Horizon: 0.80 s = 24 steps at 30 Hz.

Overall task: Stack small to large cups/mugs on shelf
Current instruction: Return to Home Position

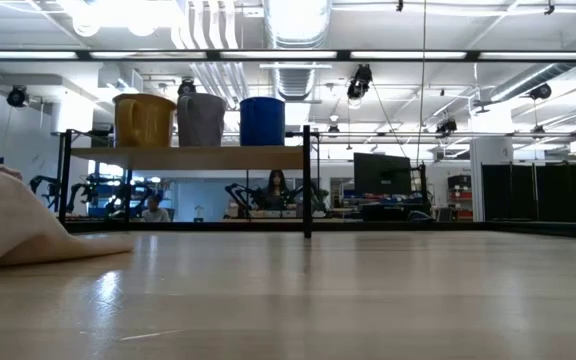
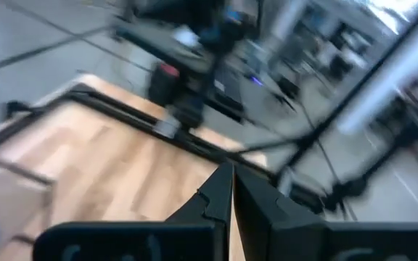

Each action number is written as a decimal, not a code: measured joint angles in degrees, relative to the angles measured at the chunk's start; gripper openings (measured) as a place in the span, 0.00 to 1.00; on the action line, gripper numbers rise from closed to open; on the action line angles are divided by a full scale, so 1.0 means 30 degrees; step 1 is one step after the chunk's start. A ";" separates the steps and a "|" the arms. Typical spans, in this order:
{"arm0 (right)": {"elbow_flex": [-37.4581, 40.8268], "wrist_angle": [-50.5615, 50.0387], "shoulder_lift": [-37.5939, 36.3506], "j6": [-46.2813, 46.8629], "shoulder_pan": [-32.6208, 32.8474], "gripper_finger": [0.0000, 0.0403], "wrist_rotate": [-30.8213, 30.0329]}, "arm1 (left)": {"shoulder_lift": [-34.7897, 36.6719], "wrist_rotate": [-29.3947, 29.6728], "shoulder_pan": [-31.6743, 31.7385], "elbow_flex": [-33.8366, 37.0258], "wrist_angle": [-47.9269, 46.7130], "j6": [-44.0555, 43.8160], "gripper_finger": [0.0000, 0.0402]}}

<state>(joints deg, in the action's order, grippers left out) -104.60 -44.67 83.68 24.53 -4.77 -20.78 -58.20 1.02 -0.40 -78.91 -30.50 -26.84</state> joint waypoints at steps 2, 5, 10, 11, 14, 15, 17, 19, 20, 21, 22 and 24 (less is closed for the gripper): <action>0.0021 -0.0108 -0.0971 0.0105 0.1082 0.02 0.0009 | -0.0206 -0.1375 -0.0603 0.0198 0.0263 0.1312 0.00; 0.0204 0.0024 -0.2243 -0.0842 0.3168 0.02 0.0015 | -0.0245 -0.4010 -0.1541 0.1230 0.3334 0.2569 0.00; 0.1625 -0.0018 -0.3163 -0.0322 0.6465 0.02 -0.0960 | 0.1125 -0.5233 -0.1997 0.3900 0.8100 0.2501 0.00; 0.2187 -0.0133 -0.3285 0.0270 0.6875 0.02 -0.1435 | 0.1667 -0.5003 -0.2020 0.4622 0.7991 0.2387 0.00; 0.4380 -0.0113 -0.3959 0.1467 0.7741 0.02 -0.2954 | 0.3578 -0.3772 -0.2051 0.6888 0.8291 0.2098 0.00; 0.5226 0.0395 -0.4260 0.1900 0.7853 0.02 -0.3151 | 0.4264 -0.3520 -0.2063 0.7629 0.8805 0.2093 0.00; 0.7053 0.1619 -0.4908 0.2103 0.7967 0.02 -0.2910 | 0.5657 -0.3398 -0.2078 0.9010 1.0255 0.2186 0.00; 0.8941 0.3654 -0.5794 0.1894 0.8050 0.02 -0.2128 | 0.6977 -0.3074 -0.2085 1.0273 1.1005 0.2276 0.00; 0.9926 0.4696 -0.6281 0.1741 0.8050 0.02 -0.1679 | 0.7612 -0.2797 -0.2099 1.0777 1.1081 0.2407 0.00; 1.0864 0.5955 -0.6819 0.1365 0.8050 0.02 -0.1262 | 0.8235 -0.2578 -0.2100 1.1220 1.1054 0.2592 0.00; 1.1821 0.7402 -0.7393 0.0882 0.8050 0.02 -0.0920 | 0.8891 -0.2478 -0.2100 1.1720 1.0923 0.2766 0.00; 1.3840 1.0056 -0.8500 -0.0187 0.8100 0.02 -0.0559 | 0.9996 -0.1936 -0.2100 1.2834 1.0662 0.3045 0.00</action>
<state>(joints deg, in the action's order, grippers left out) -63.08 -14.51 58.18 23.97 19.52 -22.45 -28.21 -4.79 -6.70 -40.41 1.49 -17.70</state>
